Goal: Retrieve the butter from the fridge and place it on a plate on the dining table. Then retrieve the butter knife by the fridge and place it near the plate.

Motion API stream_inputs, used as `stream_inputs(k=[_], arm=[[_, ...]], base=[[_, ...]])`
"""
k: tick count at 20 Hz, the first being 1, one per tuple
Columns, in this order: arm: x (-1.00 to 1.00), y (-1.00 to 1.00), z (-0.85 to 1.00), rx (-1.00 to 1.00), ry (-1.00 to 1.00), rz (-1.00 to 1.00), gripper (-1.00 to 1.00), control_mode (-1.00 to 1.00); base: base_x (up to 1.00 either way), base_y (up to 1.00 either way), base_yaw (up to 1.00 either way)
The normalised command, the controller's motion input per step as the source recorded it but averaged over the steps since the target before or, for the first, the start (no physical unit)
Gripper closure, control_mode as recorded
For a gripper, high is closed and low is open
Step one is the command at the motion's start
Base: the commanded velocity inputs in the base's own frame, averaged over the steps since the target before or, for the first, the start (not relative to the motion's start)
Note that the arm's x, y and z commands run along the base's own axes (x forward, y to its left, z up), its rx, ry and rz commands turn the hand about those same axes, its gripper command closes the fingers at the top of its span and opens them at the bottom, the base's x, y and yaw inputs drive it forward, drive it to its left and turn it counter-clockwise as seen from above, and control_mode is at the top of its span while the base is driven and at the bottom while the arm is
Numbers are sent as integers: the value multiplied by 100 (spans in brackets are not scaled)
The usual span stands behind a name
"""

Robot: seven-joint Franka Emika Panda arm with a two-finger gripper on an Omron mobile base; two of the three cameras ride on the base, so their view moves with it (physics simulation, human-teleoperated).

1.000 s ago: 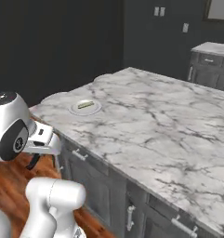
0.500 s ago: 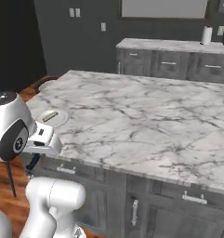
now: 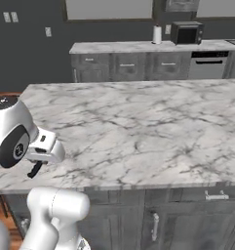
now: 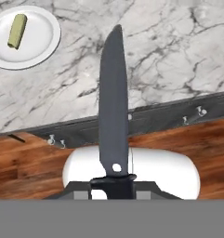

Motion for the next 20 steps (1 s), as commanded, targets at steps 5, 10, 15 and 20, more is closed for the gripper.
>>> stream_inputs(k=[5, 10, 15, 20], arm=[[0, 0, 0, 0, 0, 0, 100, 100], [0, 0, 0, 0, 0, 0, 100, 100], [29, -2, 0, 0, 4, 8, 100, -100], [73, -26, -8, 0, 1, 15, 100, -100]], base=[[0, 47, -1], [32, 23, 16], [25, 0, 8], [0, 0, 0]])
